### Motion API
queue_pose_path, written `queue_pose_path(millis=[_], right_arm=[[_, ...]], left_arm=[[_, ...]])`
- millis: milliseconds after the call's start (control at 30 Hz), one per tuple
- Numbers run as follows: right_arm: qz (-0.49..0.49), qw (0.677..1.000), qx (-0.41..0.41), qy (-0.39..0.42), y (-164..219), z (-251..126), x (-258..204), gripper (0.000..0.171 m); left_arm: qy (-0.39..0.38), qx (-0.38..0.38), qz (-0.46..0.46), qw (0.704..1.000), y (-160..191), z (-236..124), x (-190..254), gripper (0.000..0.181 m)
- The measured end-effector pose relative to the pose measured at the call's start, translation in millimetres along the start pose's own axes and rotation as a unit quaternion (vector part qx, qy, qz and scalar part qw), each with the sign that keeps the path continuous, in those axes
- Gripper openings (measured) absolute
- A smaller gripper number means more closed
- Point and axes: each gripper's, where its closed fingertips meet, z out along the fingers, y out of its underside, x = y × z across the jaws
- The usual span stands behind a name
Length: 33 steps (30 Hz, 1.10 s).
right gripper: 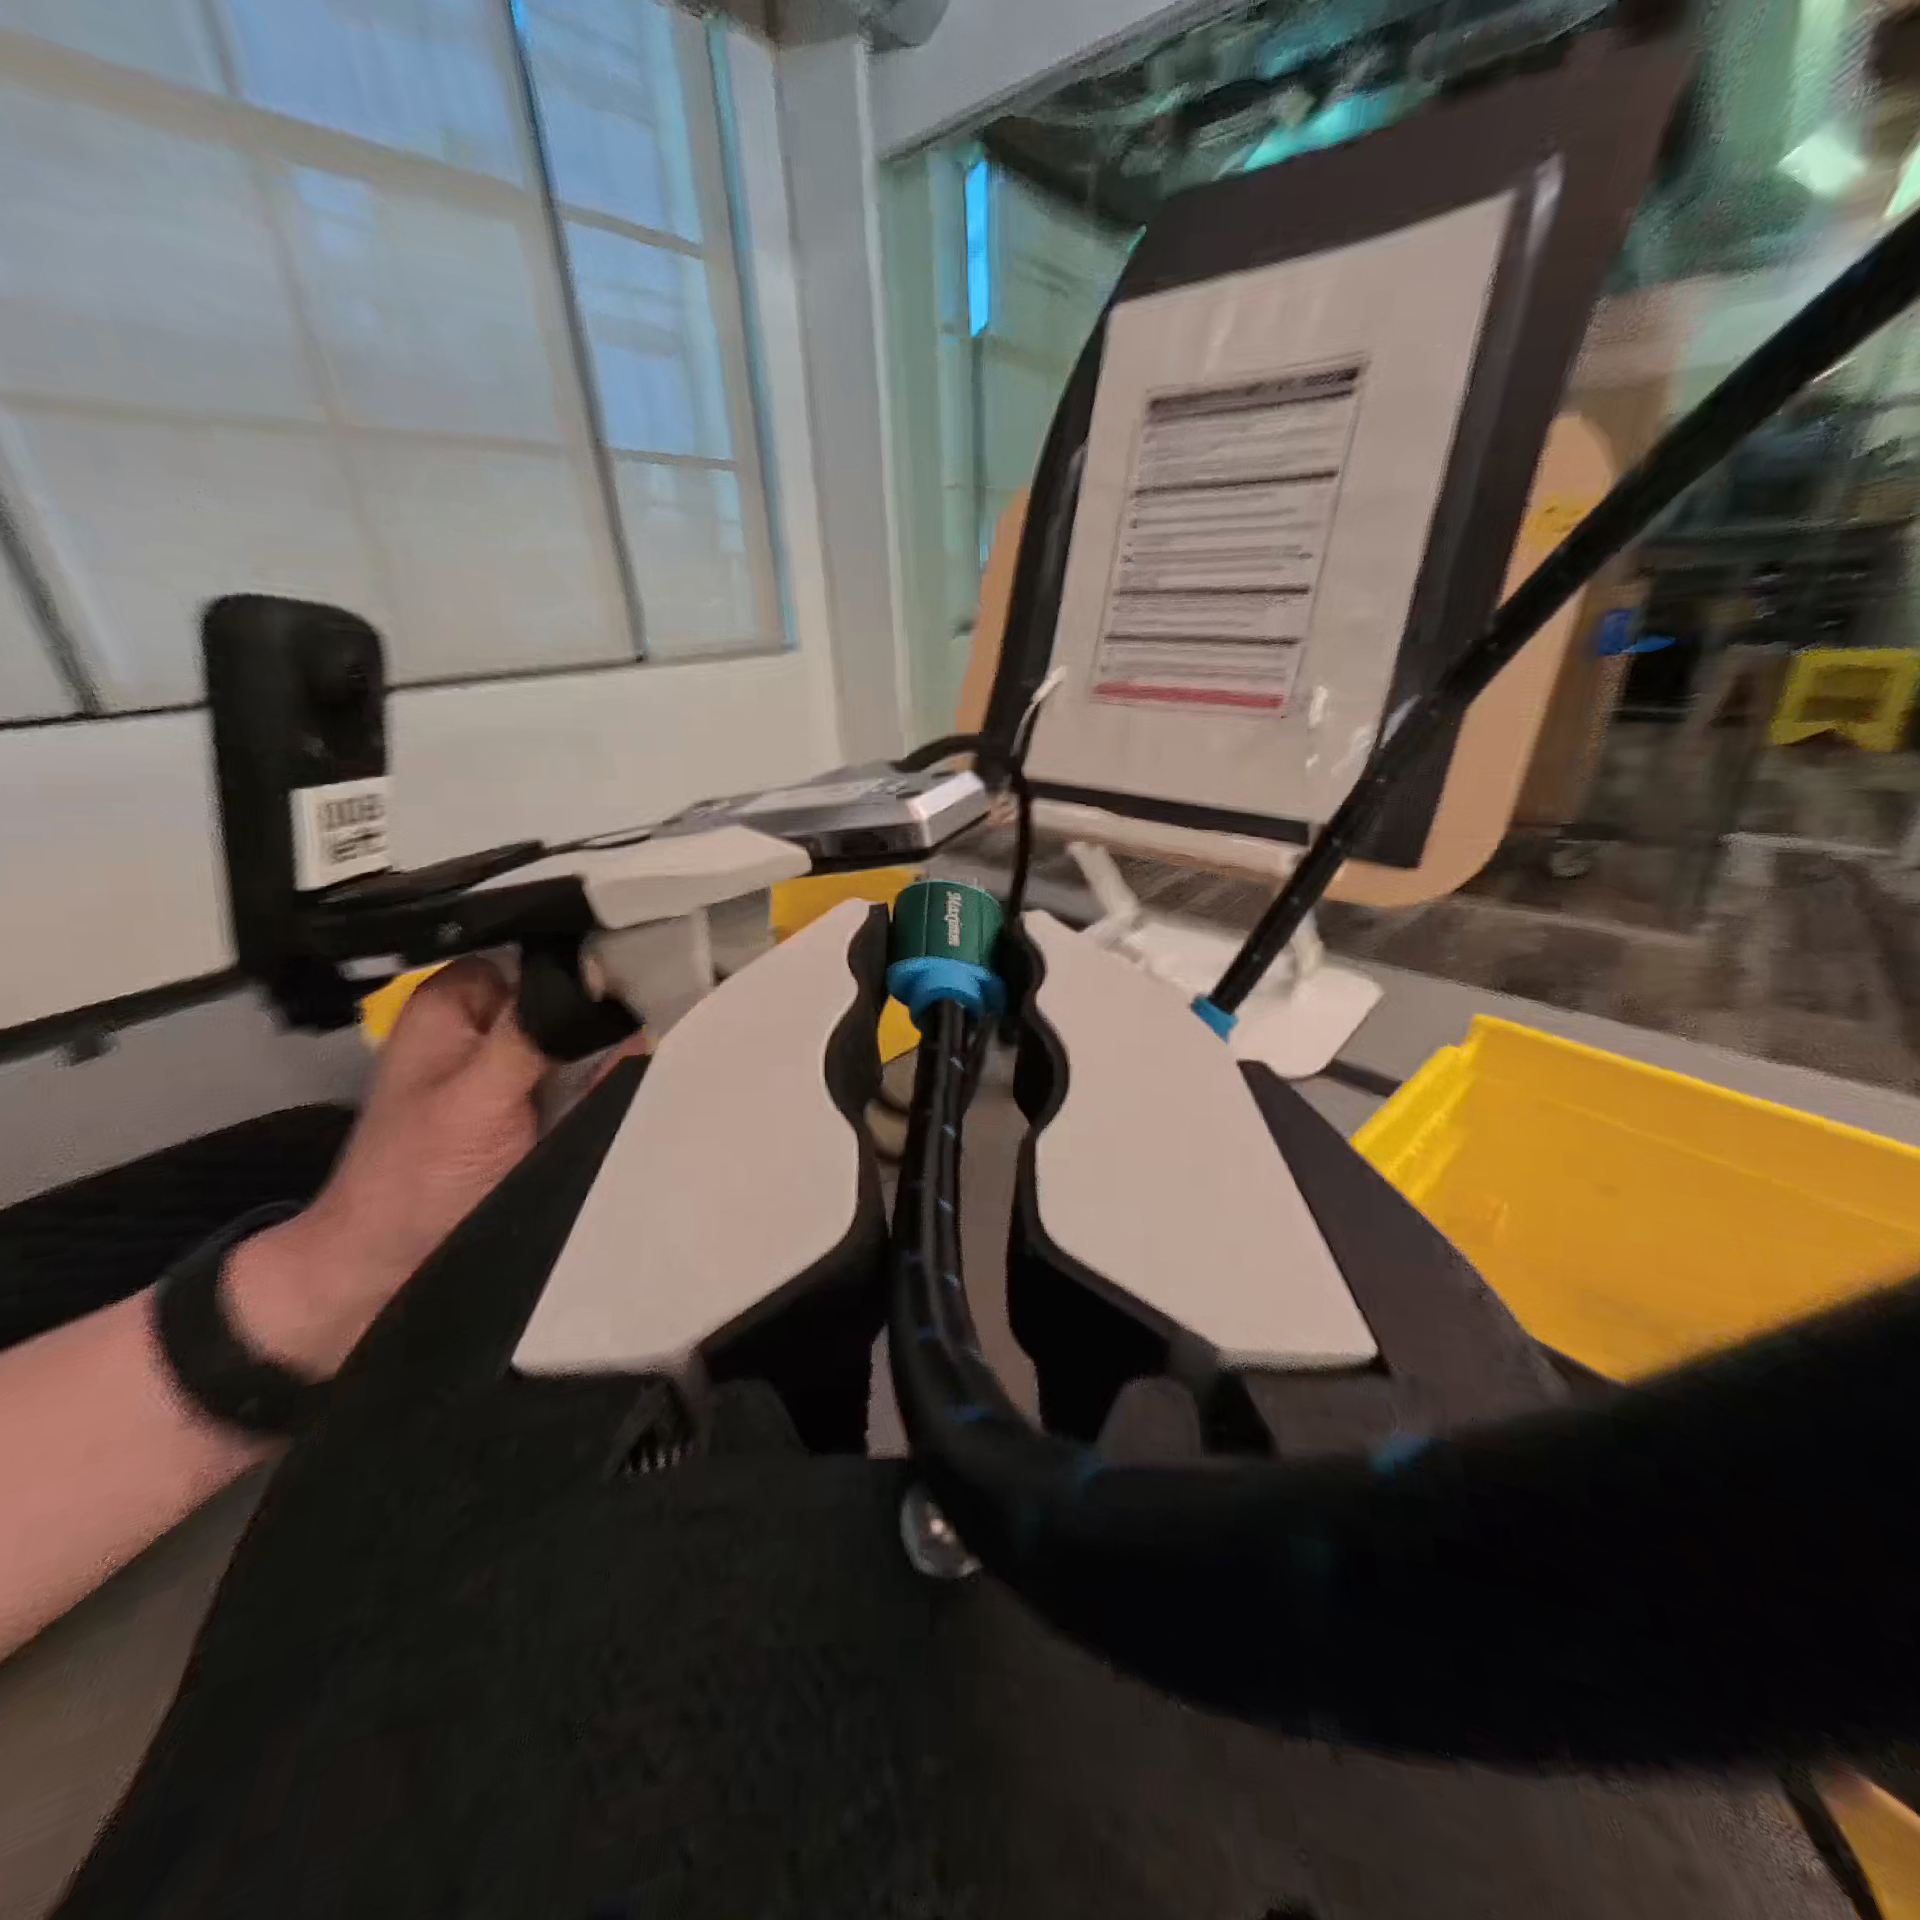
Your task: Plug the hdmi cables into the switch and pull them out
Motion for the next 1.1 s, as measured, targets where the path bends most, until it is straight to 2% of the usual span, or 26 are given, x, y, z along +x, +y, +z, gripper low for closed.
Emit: queue_pose_path(millis=[133,167,267,367,467,567,633,733,800,967,1100], right_arm=[[0.022,0.993,-0.089,-0.076,-15,-23,23,0.022],[0.026,0.991,-0.099,-0.081,-18,-28,34,0.021],[0.095,0.975,-0.108,-0.168,-27,-43,46,0.022],[0.196,0.93,-0.176,-0.258,-5,-62,47,0.022],[0.172,0.909,-0.305,-0.225,52,-75,67,0.022],[0.185,0.86,-0.43,-0.202,94,-90,75,0.022],[0.195,0.829,-0.485,-0.199,108,-96,75,0.022],[0.187,0.796,-0.52,-0.247,112,-98,62,0.023],[0.165,0.786,-0.54,-0.253,116,-97,62,0.023],[0.126,0.746,-0.642,-0.125,144,-108,103,0.024],[0.06,0.752,-0.655,-0.033,142,-108,134,0.031]], left_arm=[[0.014,0.02,-0.011,1.0,-5,-3,3,0.061],[0.018,0.023,-0.012,0.999,-6,-3,4,0.061],[0.01,0.017,-0.009,1.0,-4,-3,2,0.062],[0.005,0.006,-0.002,1.0,0,-1,1,0.062],[0.012,0.002,-0.001,1.0,2,1,5,0.062],[0.017,-0.003,0.001,1.0,4,2,8,0.062],[0.016,-0.01,0.005,1.0,7,3,8,0.062],[0.017,-0.014,0.003,1.0,9,4,8,0.062],[0.019,-0.015,0.003,1.0,9,5,9,0.062],[0.018,-0.017,0.005,1.0,10,5,9,0.062],[0.019,-0.016,0.002,1.0,10,4,9,0.062]])
